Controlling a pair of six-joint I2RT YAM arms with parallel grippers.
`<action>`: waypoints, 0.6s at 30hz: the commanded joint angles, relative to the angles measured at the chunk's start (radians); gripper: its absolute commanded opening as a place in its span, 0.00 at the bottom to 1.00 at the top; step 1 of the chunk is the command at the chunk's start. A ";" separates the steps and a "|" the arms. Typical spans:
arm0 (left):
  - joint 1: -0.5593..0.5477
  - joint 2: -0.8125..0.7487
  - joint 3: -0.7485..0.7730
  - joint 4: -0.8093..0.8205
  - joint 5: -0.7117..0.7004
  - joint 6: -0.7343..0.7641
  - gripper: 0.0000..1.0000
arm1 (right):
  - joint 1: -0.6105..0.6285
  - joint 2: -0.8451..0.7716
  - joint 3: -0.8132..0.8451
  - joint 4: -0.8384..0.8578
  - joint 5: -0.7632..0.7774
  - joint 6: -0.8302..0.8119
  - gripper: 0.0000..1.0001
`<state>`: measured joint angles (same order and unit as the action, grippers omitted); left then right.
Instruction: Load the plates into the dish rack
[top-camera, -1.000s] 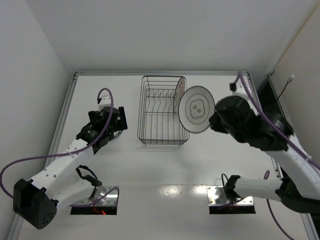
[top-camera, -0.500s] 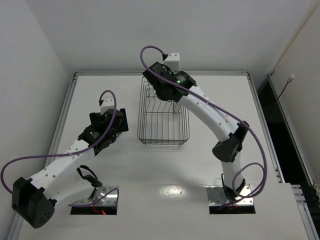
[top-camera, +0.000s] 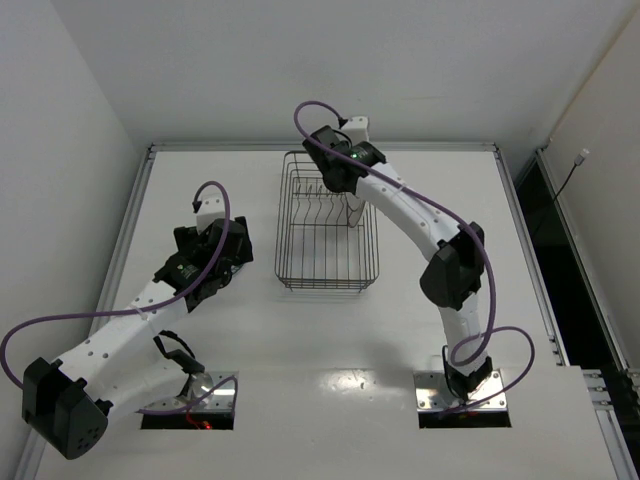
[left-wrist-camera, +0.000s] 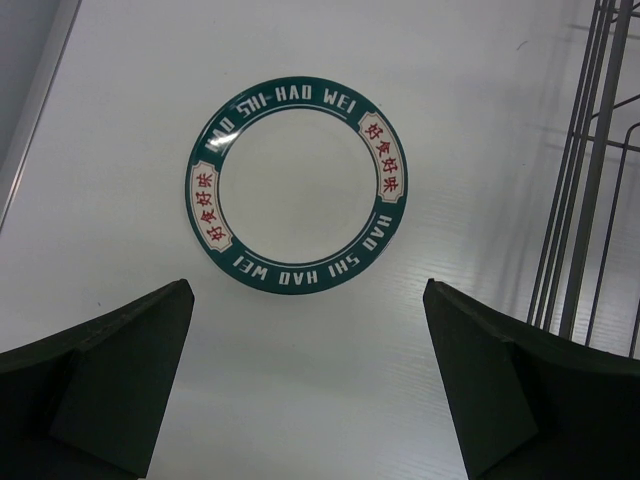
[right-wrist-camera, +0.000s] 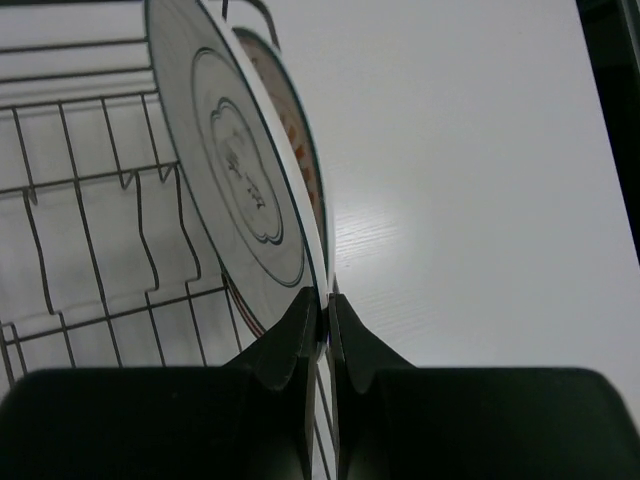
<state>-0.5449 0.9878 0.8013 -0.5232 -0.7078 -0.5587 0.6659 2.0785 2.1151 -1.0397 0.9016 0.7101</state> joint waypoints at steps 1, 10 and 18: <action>-0.009 -0.009 0.036 0.002 -0.022 -0.006 1.00 | 0.002 0.035 -0.032 0.076 -0.010 0.003 0.00; -0.009 0.028 0.036 0.011 -0.013 -0.006 1.00 | 0.011 0.109 -0.075 0.096 -0.078 0.022 0.00; -0.009 0.058 0.036 0.011 0.007 0.003 1.00 | 0.040 -0.128 -0.170 0.125 -0.087 -0.004 0.45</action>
<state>-0.5449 1.0306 0.8017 -0.5259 -0.7086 -0.5583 0.6888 2.1448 1.9713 -0.9535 0.8165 0.7288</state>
